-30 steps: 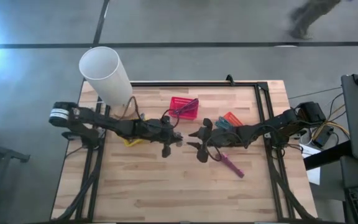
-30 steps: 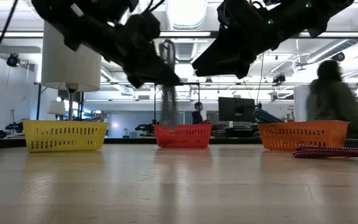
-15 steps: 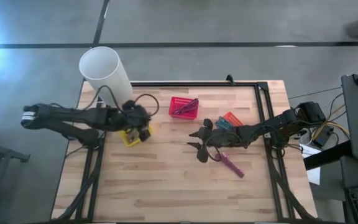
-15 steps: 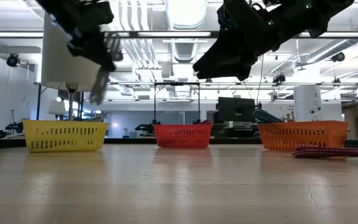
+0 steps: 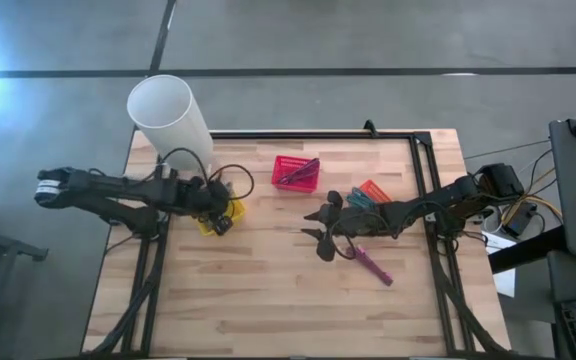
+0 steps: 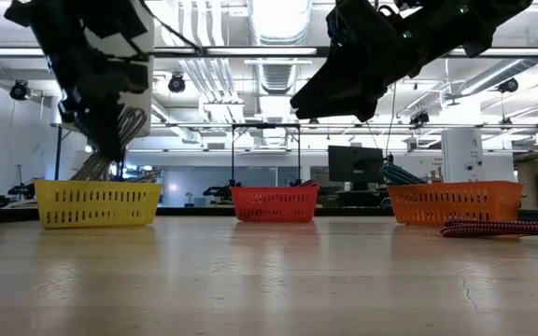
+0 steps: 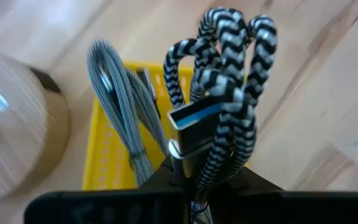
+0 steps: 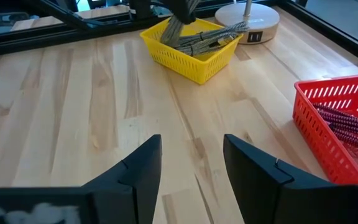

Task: Pick & Place USB Port
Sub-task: Put the black charger cable into the yellow bin, then put the pink charger cable into the red bin

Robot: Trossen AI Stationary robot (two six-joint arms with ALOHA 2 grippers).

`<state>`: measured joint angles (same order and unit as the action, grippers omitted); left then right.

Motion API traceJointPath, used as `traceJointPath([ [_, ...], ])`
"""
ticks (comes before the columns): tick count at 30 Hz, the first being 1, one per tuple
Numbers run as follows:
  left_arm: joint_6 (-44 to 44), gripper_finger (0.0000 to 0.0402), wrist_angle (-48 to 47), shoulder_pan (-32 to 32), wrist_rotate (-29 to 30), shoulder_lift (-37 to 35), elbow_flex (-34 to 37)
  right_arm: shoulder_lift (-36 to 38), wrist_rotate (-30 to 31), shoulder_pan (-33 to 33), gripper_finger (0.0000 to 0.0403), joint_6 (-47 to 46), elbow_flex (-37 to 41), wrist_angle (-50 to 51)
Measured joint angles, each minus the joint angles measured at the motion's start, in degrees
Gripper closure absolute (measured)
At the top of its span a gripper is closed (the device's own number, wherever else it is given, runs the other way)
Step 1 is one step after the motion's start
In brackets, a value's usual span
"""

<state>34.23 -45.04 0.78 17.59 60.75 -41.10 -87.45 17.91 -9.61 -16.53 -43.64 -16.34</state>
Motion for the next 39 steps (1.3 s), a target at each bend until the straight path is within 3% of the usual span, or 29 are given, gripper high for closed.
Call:
traceJointPath([
  [14, -1.88, 0.0361, -2.71, 0.02, 1.16, 4.54, 0.32, -0.03, -0.02, 0.0, 0.0238, -0.1, 0.04, 4.15],
  [29, -2.11, 0.0266, -2.52, 0.04, 6.8, 10.21, 0.08, -0.03, -0.15, 0.0, 0.0257, -2.16, 0.04, 4.13],
  [39, -2.11, 0.0264, -2.55, 0.09, 8.3, 9.27, -6.15, -0.03, -1.09, 0.0, 0.0255, -3.27, 0.04, 4.13],
])
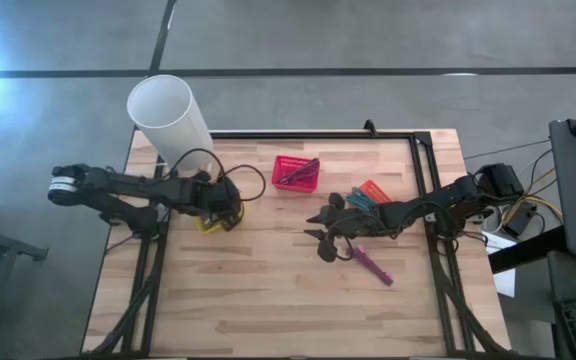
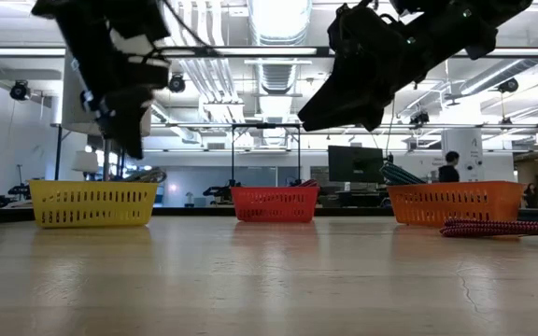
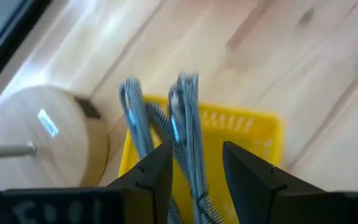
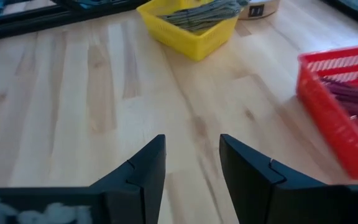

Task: Pick & Place USB Port
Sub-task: Put the pink charger cable into the red bin

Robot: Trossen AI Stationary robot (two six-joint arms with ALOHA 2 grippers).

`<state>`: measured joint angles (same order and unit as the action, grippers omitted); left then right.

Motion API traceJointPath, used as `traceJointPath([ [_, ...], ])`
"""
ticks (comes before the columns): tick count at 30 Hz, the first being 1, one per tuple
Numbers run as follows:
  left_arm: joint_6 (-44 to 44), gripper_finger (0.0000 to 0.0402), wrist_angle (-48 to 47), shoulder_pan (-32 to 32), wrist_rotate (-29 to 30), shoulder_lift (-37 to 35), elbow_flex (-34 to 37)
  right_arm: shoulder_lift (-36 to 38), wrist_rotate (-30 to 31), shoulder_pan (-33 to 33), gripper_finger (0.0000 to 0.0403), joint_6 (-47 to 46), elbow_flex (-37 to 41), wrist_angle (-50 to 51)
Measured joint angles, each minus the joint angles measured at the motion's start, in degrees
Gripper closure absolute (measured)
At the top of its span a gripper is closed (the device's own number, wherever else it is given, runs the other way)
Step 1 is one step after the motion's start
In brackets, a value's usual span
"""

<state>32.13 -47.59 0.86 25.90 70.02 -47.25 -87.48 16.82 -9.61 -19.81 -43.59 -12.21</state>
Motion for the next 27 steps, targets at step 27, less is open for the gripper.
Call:
traceJointPath([
  [27, -14.72, 0.0264, 33.72, -5.57, -1.3, -0.08, 4.47, 1.54, -4.85, -5.66, 0.0246, -7.5, -3.89, 21.7],
])
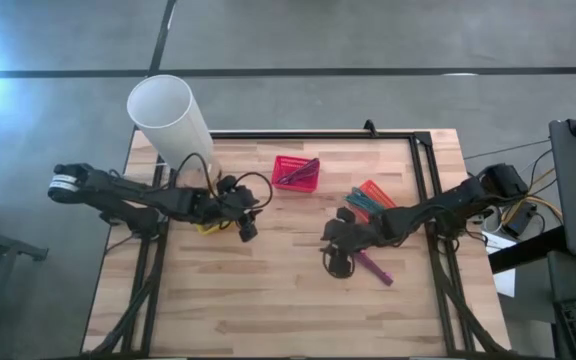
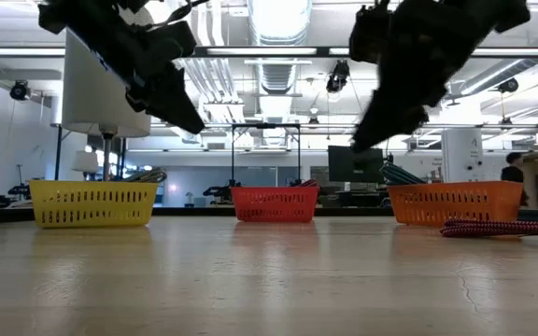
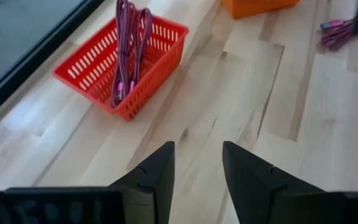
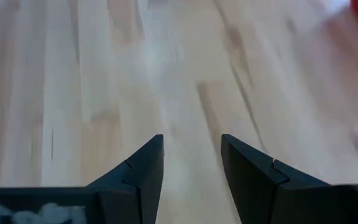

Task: Pick & Place USB Port
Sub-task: Put the pink charger cable into the red bin

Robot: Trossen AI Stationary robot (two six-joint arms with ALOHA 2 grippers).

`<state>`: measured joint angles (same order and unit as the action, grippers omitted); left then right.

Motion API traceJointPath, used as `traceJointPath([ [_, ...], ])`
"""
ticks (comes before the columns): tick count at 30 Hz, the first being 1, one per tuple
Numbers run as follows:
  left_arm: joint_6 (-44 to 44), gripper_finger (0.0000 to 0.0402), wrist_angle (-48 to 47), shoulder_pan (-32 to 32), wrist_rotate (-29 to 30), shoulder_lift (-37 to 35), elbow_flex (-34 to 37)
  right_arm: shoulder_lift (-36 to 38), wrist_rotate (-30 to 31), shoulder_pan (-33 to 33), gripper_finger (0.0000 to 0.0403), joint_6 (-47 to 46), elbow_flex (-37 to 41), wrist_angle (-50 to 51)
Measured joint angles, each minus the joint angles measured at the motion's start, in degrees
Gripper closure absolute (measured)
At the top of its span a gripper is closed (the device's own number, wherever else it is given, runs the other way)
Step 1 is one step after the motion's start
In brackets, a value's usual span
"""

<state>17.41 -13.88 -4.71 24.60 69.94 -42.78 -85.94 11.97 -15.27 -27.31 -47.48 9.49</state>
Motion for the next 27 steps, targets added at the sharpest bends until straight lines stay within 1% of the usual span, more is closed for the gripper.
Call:
traceJointPath([
  [8, 0.17, 0.0264, 2.17, 0.0, 0.02, 0.01, 1.28, 0.06, 0.22, -5.81, 0.0234, -13.03, -5.17, 21.76],
  [12, 0.2, 0.0264, 3.47, 0.0, 0.1, 0.04, 2.08, 0.08, -0.08, -9.04, 0.0231, -23.41, -5.71, 31.05],
  [15, 0.19, 0.0264, 3.85, 0.0, 0.13, 0.04, 2.1, 0.07, -1.47, -11.04, 0.0231, -31.71, -4.2, 35.67],
  [18, 0.17, 0.0264, 3.9, 0.0, 0.13, 0.04, 2.27, 0.06, -1.57, -12.46, 0.0231, -38.7, -1.88, 36.61],
  [21, 0.19, 0.0264, 4.05, 0.0, 0.13, 0.04, 2.48, 0.06, -1.59, -13.02, 0.0231, -43.11, 0.08, 36.15],
  [24, 0.17, 0.0264, 4.02, 0.0, 0.12, 0.04, 2.71, 0.06, -1.83, -13.02, 0.0231, -42.79, 1.14, 33.08],
  [27, 0.2, 0.0264, 4.01, 0.0, 0.11, 0.04, 2.75, 0.06, -1.84, -13.0, 0.0231, -38.89, 1.22, 30.4],
])
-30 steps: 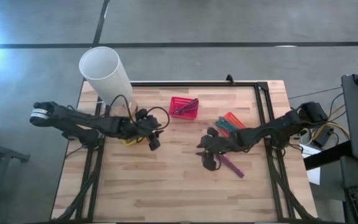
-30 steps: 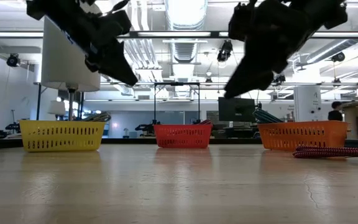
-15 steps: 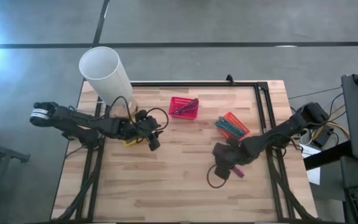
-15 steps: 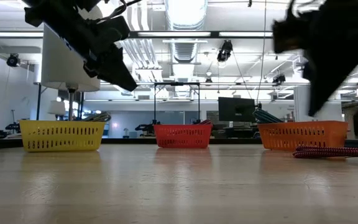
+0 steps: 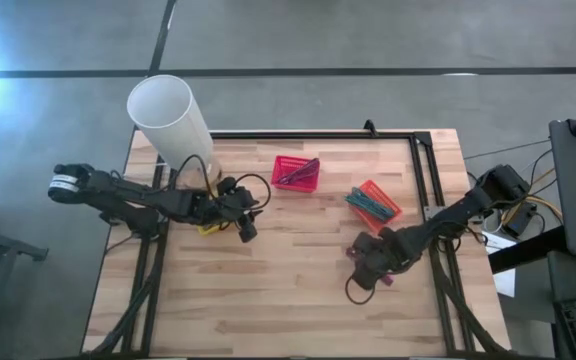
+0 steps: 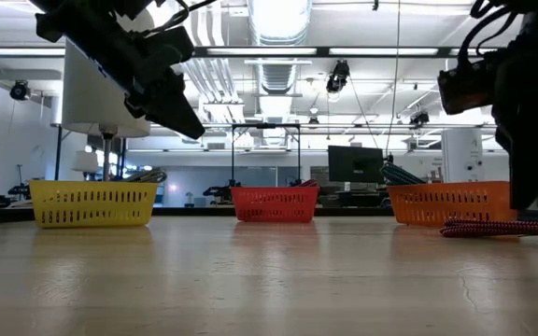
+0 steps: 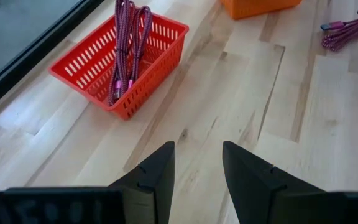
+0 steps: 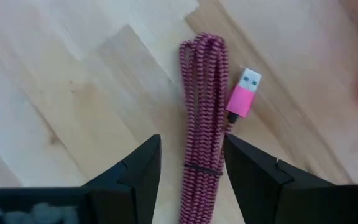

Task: Pick & Place USB Port
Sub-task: Put the pink charger cable into the red bin

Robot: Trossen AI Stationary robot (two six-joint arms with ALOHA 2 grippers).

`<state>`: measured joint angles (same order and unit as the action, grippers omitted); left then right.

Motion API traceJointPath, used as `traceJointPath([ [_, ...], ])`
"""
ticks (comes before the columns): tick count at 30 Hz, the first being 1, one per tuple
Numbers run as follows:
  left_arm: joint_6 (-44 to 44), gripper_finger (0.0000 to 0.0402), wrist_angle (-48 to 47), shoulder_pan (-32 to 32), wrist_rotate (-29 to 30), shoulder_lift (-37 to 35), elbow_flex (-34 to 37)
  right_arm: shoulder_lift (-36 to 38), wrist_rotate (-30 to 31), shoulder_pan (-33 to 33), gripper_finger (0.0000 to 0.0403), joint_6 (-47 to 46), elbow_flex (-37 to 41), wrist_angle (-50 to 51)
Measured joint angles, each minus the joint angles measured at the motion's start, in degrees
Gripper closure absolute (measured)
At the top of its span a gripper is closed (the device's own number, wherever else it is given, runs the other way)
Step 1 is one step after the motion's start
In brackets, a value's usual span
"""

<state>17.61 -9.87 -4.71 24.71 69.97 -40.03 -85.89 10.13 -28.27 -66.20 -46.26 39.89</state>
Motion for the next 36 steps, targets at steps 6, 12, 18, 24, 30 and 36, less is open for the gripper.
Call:
traceJointPath([
  [6, -0.02, 0.0264, 0.02, 0.0, 0.0, 0.0, 0.0, -0.76, 0.37, 0.15, 0.0231, 0.1, 1.59, 0.17],
  [12, 0.04, 0.0264, 0.0, 0.0, 0.0, 0.0, 0.0, -3.15, 1.15, 0.15, 0.0232, -0.69, 2.27, -0.18],
  [18, 0.1, 0.0264, 0.06, 0.0, 0.0, 0.0, 0.0, -5.41, 1.81, 0.15, 0.0244, -2.45, 2.14, -0.56],
  [24, 0.46, 0.0264, 1.3, 0.0, 0.0, 0.0, 0.0, -5.26, 1.73, 0.13, 0.0307, -2.37, 1.7, -1.4],
  [30, 1.11, 0.0264, 2.84, 0.0, -0.07, 0.0, 0.0, -3.03, 2.07, 0.21, 0.0379, -0.24, -0.11, -1.7],
  [36, 1.89, 0.0264, 3.03, 0.02, -0.2, 0.0, 0.0, 2.04, 11.12, 0.02, 0.0383, 5.4, -4.2, -1.95],
])
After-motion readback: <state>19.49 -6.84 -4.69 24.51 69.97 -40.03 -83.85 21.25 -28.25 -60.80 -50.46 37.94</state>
